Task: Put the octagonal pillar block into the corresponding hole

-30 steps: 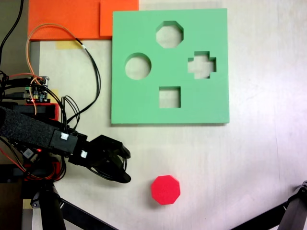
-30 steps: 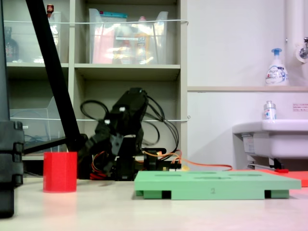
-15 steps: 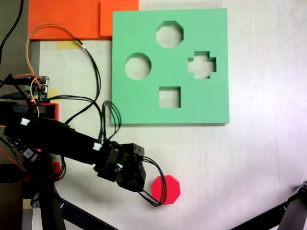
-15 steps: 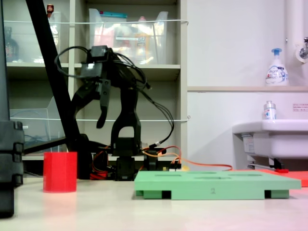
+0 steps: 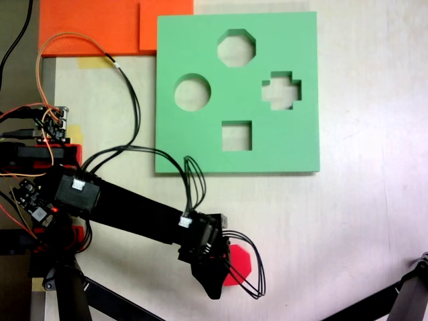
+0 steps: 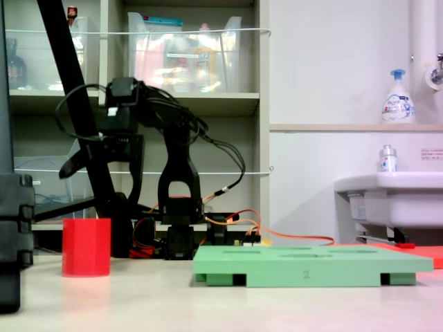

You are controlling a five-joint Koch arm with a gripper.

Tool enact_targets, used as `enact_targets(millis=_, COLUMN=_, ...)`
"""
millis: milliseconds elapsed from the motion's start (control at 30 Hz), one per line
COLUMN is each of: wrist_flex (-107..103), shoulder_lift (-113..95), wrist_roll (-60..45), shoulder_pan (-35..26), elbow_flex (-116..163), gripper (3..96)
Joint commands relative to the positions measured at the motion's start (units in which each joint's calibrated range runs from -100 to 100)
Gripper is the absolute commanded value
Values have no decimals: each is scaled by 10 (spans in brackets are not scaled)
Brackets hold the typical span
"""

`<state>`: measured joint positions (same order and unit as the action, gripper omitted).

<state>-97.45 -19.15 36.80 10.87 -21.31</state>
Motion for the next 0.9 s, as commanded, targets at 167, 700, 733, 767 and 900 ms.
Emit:
enact_targets(millis=167, wrist_flex=-25, shoulder_lift=69, wrist_roll=-6, shoulder_pan=6, elbow_flex=-63, gripper=826)
enact_targets(millis=700, wrist_flex=31, shoulder_lift=228, wrist_roll=-12, shoulder_pan=12, elbow_flex=-83, gripper=931)
enact_targets(millis=733, wrist_flex=34, shoulder_lift=236, wrist_roll=-12, shoulder_pan=12, elbow_flex=-83, gripper=931)
enact_targets(millis=767, wrist_flex=39, shoulder_lift=242, wrist_roll=-12, shoulder_pan=12, elbow_flex=-83, gripper=930)
enact_targets(millis=900, wrist_flex=49, shoulder_lift=282, wrist_roll=-13, shoulder_pan=12, elbow_flex=-83, gripper=930)
